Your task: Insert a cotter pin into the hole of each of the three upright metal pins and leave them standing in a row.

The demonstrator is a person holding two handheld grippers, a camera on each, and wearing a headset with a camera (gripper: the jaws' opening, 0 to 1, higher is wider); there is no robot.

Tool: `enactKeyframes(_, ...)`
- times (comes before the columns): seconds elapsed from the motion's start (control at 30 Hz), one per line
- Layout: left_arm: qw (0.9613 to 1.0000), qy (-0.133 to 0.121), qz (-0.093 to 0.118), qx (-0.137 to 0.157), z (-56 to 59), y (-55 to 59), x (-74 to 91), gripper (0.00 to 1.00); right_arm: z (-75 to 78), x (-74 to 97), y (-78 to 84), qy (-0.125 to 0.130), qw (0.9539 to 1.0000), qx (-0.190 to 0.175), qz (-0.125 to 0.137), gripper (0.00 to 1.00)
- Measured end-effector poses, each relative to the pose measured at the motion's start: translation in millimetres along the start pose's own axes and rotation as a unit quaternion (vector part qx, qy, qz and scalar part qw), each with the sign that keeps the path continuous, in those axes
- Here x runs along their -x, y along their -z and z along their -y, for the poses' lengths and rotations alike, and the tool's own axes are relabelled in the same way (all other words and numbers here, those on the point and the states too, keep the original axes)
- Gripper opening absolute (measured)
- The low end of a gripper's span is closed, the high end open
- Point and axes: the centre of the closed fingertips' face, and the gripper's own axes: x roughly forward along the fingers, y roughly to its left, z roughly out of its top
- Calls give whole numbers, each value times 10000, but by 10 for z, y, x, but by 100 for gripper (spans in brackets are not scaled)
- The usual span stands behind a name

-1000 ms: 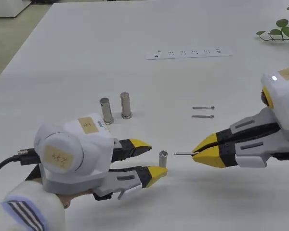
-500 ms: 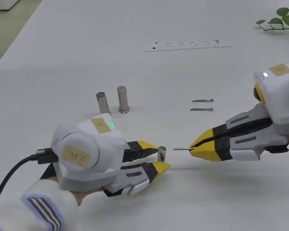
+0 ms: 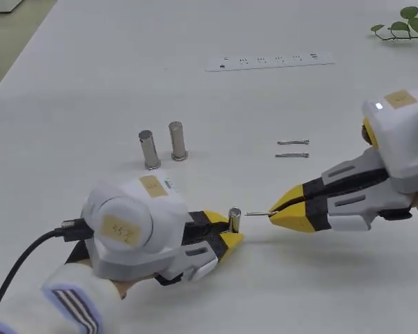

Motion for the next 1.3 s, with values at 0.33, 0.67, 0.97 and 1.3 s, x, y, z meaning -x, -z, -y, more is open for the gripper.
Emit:
enactKeyframes(0.33,10000,74,-12,-41,12,4,5,7,-7,-37,-34,-1,10000,36,18,3)
enactKeyframes(0.67,9999,95,-30,-85,14,4,1,7,-26,-85,-28,-31,10000,46,-14,3)
enactKeyframes(0.97,9998,107,-69,-145,19,7,-4,7,-20,-108,-23,-27,10000,56,-51,3)
enactKeyframes(1.3,9998,56,-89,-170,25,11,0,7,-33,-132,-16,11,9986,-535,41,3)
